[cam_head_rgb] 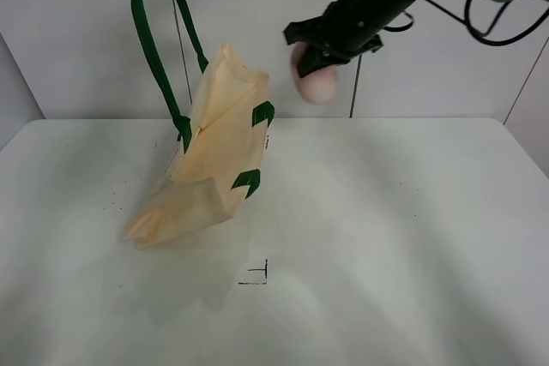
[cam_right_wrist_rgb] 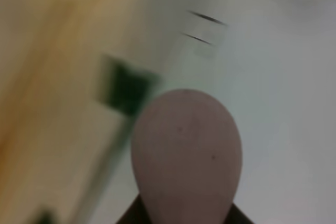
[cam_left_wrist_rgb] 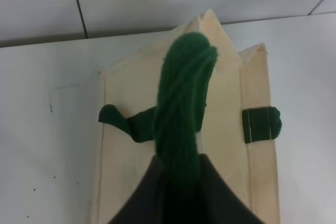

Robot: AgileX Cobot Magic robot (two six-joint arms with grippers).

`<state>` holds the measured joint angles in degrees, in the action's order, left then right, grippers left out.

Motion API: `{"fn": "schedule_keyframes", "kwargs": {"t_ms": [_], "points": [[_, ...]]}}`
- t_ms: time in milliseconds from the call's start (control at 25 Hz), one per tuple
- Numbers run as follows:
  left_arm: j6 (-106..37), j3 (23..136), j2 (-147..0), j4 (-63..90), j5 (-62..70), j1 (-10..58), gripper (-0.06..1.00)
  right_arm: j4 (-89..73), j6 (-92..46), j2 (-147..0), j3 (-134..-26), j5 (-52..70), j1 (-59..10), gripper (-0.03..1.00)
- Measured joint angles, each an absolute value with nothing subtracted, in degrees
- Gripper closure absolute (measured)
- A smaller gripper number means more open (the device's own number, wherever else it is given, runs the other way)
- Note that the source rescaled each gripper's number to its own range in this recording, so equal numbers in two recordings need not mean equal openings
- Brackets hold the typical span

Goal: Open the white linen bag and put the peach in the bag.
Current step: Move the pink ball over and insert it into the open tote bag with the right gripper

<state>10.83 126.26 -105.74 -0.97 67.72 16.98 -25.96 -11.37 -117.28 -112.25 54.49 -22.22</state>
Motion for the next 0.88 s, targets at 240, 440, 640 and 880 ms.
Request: {"fn": "schedule_keyframes", "kwargs": {"t_ms": [240,440,640,880], "points": [[10.8,126.3,-105.7,-1.0,67.7,17.0,0.94,-26.9,-11.4,-123.6,-112.2,48.6,-32.1,0.97],[10.8,126.3,-105.7,-0.9,67.7,17.0,0.94,-28.0,-11.5,-128.4,-112.2,42.4,-33.3,0.96],[10.8,126.3,-105.7,-0.9,67.7,17.0,0.94,-32.4,-14.9,-130.3,-112.2,39.8,-33.3,0.43],[10.8,126.3,-105.7,-0.9,67.7,17.0,0.94,-29.9,-15.0,-130.3,-113.5,42.4,-33.3,-0.01]]}}
